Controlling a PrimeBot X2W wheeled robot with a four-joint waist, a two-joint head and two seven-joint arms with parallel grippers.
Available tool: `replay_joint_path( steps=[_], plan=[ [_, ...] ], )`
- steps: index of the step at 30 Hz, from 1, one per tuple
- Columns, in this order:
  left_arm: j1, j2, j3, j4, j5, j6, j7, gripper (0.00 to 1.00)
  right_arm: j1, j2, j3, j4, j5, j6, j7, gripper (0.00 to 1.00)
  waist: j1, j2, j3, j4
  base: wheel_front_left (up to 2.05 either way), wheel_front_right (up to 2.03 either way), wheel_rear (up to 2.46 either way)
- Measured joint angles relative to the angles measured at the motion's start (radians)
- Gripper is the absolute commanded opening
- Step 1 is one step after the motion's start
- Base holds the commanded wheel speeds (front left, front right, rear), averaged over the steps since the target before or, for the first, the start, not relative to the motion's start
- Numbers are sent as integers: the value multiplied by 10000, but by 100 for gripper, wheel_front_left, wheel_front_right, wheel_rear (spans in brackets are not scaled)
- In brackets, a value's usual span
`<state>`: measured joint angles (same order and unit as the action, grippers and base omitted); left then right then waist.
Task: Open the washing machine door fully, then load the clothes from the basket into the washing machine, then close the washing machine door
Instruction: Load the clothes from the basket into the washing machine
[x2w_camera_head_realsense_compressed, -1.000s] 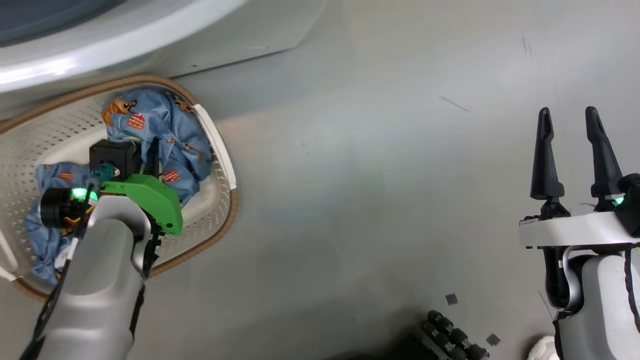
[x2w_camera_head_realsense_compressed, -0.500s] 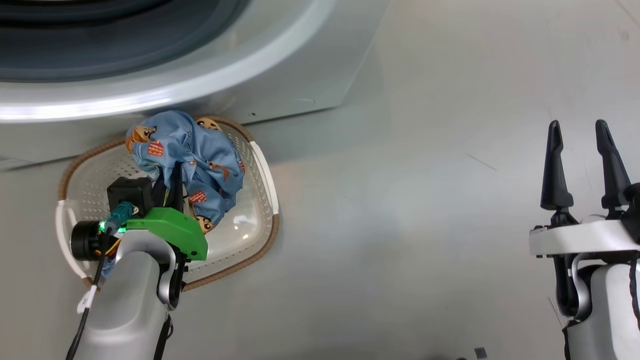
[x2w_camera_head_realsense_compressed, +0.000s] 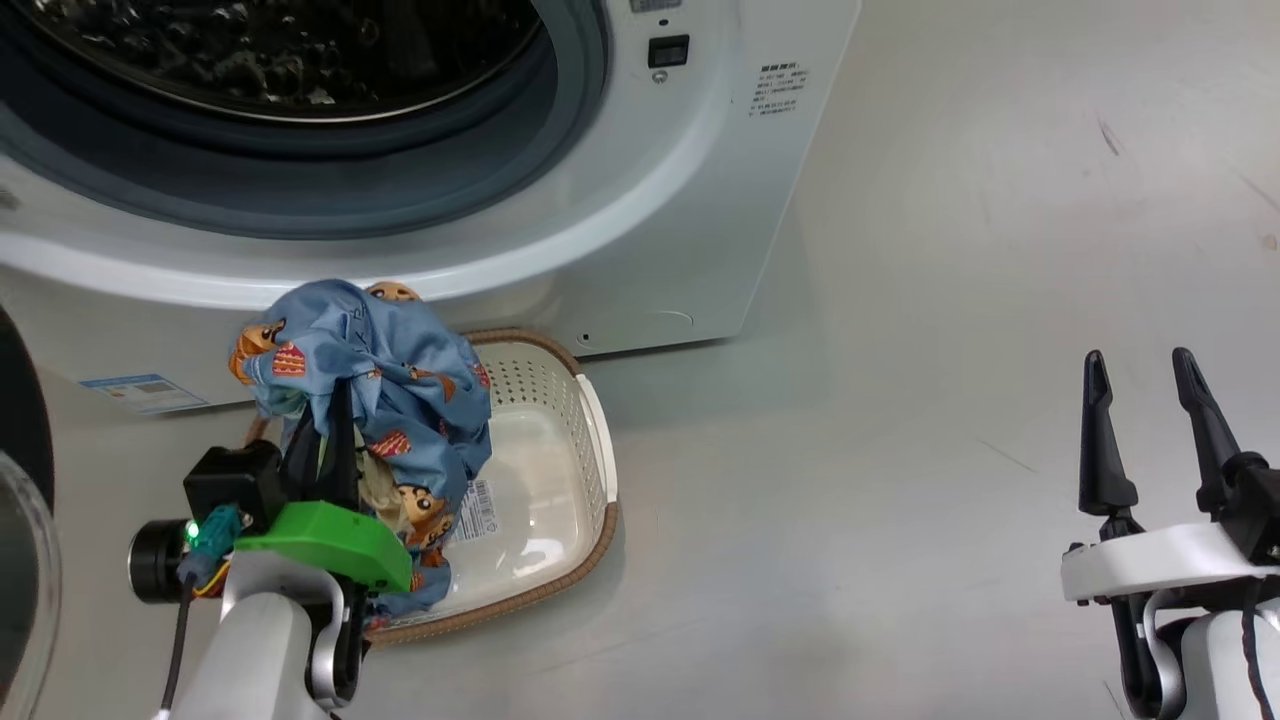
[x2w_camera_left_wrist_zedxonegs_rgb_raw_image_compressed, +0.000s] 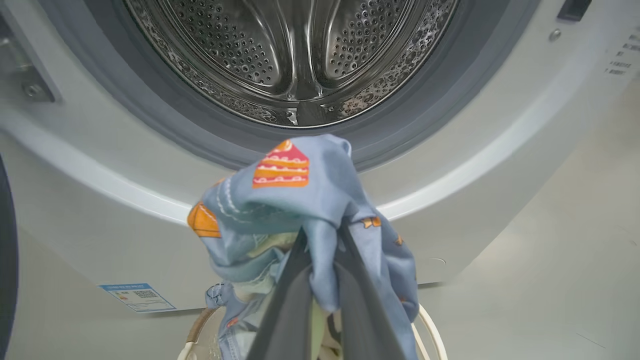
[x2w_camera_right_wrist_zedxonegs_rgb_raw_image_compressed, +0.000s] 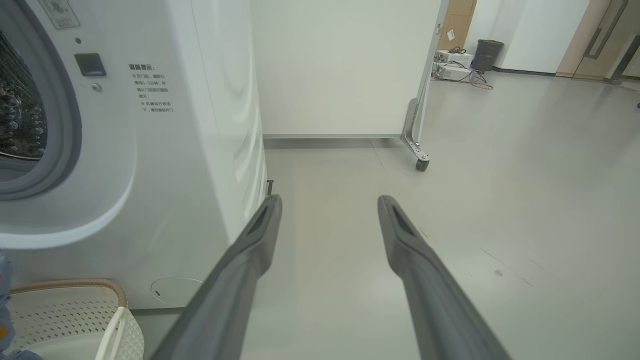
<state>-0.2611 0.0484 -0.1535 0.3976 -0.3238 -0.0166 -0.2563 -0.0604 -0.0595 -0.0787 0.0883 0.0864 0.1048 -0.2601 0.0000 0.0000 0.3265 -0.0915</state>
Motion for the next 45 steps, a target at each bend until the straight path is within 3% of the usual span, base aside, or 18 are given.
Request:
replay_joint_path(
  steps=[13,27,45],
  plan=[
    [2565,-4,399,-1590,257,190,0,0,1104,-40,307,337,-207,88,0,100,-1,0,-1942,379,0,0,0],
    [4715,-2,453,-2984,259,437,0,0,2315,-286,755,508,-345,174,0,100,-1,0,-3635,357,0,0,0],
    [4593,-2,320,-3797,251,533,0,0,2312,-25,1289,238,-159,174,0,100,-1,0,-3259,-726,0,0,0]
  ],
)
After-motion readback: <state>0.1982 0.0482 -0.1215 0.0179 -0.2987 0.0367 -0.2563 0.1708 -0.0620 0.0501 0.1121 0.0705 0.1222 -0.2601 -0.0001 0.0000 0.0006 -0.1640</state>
